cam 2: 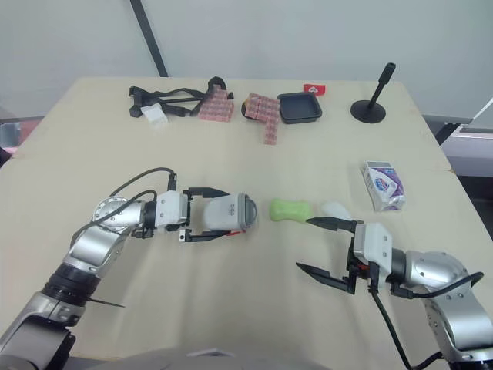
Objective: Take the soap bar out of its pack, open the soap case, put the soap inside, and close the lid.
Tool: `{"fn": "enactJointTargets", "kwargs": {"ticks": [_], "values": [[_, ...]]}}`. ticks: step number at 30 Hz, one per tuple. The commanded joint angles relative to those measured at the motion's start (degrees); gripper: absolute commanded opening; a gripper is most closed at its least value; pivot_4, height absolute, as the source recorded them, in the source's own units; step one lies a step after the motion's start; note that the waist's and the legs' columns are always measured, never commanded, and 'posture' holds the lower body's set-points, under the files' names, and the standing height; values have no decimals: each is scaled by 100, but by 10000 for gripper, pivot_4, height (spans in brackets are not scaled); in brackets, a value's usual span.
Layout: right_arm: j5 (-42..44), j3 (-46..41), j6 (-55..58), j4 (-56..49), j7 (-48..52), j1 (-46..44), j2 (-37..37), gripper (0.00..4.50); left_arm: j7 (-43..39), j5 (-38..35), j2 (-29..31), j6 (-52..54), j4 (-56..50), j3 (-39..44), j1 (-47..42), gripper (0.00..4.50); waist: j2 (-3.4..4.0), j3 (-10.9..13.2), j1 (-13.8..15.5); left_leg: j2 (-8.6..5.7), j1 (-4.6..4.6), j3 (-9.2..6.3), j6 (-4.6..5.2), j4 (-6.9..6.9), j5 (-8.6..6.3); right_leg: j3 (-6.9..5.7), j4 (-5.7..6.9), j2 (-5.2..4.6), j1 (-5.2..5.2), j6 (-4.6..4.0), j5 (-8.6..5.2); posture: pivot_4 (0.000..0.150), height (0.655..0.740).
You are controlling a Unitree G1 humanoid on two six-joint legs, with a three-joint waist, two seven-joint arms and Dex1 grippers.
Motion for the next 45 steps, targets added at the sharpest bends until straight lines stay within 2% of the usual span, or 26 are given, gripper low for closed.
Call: {"fn": "enactJointTargets", "kwargs": {"ticks": [1, 11, 17, 31, 45], "values": [[4, -116, -339, -56, 23, 115, 48, 44241, -124, -112, 96, 107, -8, 133, -132, 34829, 0, 0, -7, 0, 0, 0, 1, 0, 0, 0, 0, 0, 0, 0, 0, 1500, 7400], [51, -73, -359, -79, -109, 231, 105, 44241, -117, 71, 134, 573, 126, 102, -361, 34829, 0, 0, -42, -3, -1, -1, 4, -1, 2, -3, 0, -3, 0, 0, 0, 1500, 7400], [81, -62, -334, -112, -173, 275, 118, 44241, 38, 480, 224, 986, 206, -38, -490, 34829, 0, 0, -45, -3, -1, -1, 4, -1, 2, -3, -1, -3, 1, 0, 0, 1500, 7400], [113, -72, -384, -108, -261, 576, 200, 44241, -207, 842, 255, 687, 342, -109, -763, 34829, 0, 0, -41, -4, -3, -1, 4, -2, 2, -5, -4, -6, 2, 0, 0, 1500, 7400], [0, 19, -404, -87, -430, 628, 314, 44241, -706, 1152, 209, 1526, 523, -646, -1716, 34829, 0, 0, -41, -6, -4, -2, 4, -3, 3, -6, -4, -7, 1, 0, 0, 1500, 7400]]}}
